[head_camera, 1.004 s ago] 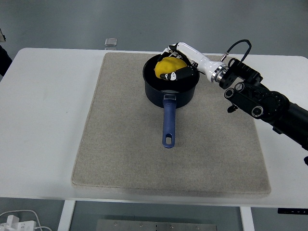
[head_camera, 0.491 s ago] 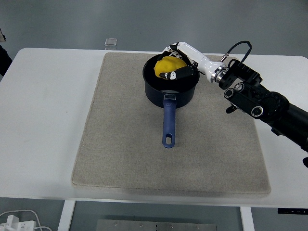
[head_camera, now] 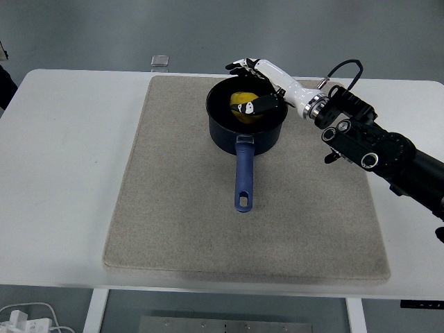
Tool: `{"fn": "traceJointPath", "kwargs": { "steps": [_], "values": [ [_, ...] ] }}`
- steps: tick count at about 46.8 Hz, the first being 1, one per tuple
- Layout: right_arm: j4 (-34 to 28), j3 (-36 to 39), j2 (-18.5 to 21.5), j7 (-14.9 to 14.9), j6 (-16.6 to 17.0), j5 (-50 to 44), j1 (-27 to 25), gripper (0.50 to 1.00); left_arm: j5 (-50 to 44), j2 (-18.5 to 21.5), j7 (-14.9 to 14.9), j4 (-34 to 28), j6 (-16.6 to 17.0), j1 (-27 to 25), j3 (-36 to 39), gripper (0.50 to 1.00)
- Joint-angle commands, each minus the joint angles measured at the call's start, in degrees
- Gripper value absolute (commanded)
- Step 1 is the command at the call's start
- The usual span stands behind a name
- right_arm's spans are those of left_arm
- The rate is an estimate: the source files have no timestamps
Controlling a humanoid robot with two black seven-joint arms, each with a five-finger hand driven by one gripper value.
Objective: Put the potato in the blue pot
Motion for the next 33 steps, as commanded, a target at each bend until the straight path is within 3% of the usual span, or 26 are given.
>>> {"fn": "traceJointPath", "kwargs": {
  "steps": [1, 9, 27, 33],
  "values": [
    [0.0, 0.0, -0.1, 0.0, 0.0, 0.4, 0.1, 0.919, 0.1, 0.0, 0.0, 0.0, 0.0, 0.0, 0.0, 0.999],
    [0.0, 0.5, -0.4, -0.1, 0.0, 3.8, 0.4, 0.919, 0.1, 0.0, 0.0, -0.1, 0.0, 0.0, 0.1, 0.999],
    [0.0, 9.5, -1.8, -0.3, 0.6, 15.8, -0.4, 0.919, 0.1, 0.0, 0.0, 0.0, 0.0, 0.0, 0.0, 0.999],
    [-0.1, 12.1, -3.2, -4.8, 1.0, 24.8, -0.9, 0.919, 0.1, 0.0, 0.0, 0.0, 0.0, 0.0, 0.0, 0.999]
  ]
}}
